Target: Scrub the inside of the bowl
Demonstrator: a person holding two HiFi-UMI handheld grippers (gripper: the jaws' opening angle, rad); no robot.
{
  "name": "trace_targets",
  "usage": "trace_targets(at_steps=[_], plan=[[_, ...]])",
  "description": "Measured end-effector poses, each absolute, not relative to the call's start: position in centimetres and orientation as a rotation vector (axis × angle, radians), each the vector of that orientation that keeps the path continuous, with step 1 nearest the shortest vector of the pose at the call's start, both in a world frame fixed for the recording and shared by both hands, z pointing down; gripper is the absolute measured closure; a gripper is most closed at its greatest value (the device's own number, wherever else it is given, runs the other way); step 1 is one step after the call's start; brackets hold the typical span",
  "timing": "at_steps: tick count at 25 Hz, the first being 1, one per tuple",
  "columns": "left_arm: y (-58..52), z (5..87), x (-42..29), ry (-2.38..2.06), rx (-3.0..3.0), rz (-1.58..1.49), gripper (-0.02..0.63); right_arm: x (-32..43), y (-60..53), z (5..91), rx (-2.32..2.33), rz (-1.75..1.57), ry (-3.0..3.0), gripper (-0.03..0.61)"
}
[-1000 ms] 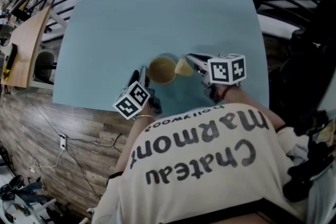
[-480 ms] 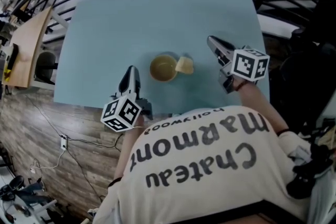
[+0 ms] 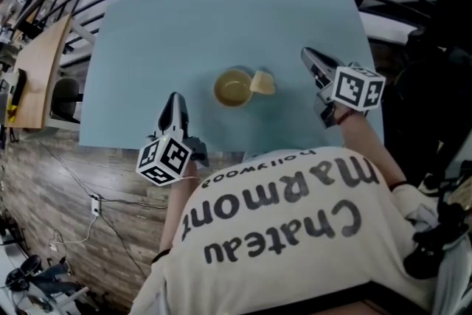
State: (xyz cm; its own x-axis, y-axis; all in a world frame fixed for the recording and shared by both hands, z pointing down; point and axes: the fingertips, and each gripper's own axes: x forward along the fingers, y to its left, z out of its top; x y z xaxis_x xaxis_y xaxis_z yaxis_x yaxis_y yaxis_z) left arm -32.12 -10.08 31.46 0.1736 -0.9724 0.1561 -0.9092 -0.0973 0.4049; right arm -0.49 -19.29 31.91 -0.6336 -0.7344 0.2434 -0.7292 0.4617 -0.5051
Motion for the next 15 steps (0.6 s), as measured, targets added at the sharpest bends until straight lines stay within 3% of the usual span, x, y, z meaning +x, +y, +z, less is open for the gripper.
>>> trace_targets(at_steps=[15], plan=[[-10.2, 31.5, -33.7, -1.771, 2.057, -0.179, 0.606, -0.3, -19.2, 32.5, -1.408, -0.926, 2.653, 0.532]])
